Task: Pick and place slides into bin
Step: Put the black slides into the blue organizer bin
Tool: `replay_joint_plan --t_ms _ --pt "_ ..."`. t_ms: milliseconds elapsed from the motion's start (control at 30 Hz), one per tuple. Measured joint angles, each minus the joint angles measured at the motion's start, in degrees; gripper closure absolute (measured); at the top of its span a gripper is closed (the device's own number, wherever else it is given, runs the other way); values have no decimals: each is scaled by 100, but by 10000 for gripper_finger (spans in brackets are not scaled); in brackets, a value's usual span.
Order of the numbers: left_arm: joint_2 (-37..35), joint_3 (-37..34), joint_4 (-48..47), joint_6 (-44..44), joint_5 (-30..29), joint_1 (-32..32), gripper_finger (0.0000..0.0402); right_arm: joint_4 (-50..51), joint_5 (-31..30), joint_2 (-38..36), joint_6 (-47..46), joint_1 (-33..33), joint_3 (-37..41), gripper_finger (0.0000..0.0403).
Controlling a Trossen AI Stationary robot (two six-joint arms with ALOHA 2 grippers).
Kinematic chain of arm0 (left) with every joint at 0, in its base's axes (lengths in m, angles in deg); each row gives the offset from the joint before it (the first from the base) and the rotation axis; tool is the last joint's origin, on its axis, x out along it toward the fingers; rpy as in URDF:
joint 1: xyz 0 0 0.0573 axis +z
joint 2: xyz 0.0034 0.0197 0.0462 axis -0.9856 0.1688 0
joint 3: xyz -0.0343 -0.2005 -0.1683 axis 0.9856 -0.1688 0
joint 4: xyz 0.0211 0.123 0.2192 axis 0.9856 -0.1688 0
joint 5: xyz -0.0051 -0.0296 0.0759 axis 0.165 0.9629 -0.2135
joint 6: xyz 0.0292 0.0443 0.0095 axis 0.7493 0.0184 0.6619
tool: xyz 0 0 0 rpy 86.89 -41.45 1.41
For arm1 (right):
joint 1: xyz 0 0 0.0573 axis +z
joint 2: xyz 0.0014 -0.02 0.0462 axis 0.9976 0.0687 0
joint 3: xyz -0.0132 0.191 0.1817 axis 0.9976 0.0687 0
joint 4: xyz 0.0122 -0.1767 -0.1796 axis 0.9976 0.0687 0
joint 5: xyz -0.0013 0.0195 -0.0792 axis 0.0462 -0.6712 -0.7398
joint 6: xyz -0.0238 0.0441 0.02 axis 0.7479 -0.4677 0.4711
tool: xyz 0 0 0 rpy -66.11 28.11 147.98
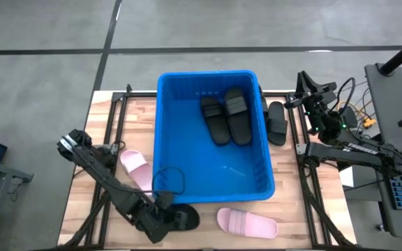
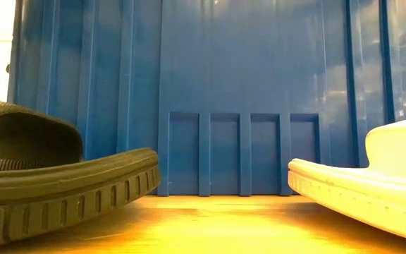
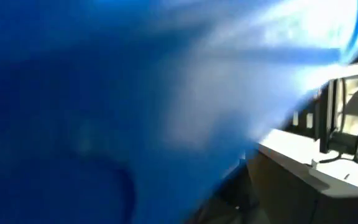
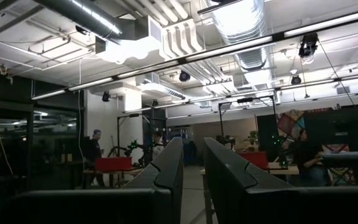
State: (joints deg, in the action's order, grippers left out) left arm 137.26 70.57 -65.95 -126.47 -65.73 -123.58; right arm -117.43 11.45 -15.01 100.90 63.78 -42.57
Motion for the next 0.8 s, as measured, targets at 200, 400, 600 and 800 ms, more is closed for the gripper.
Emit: replay_joint_plan --t_ms 200,400,600,800 --pt "-190 260 -697 -130 887 -130 153 2 0 0 17 0 0 346" --pt "-420 1000 -2001 -378 1076 -376 153 2 1 1 405 1 2 346" --pt "-428 1684 -2849 -391 215 -425 153 2 2 4 558 2 2 346" --pt "-108 1692 -2787 -372 -101 -591 153 4 1 4 590 2 2 346"
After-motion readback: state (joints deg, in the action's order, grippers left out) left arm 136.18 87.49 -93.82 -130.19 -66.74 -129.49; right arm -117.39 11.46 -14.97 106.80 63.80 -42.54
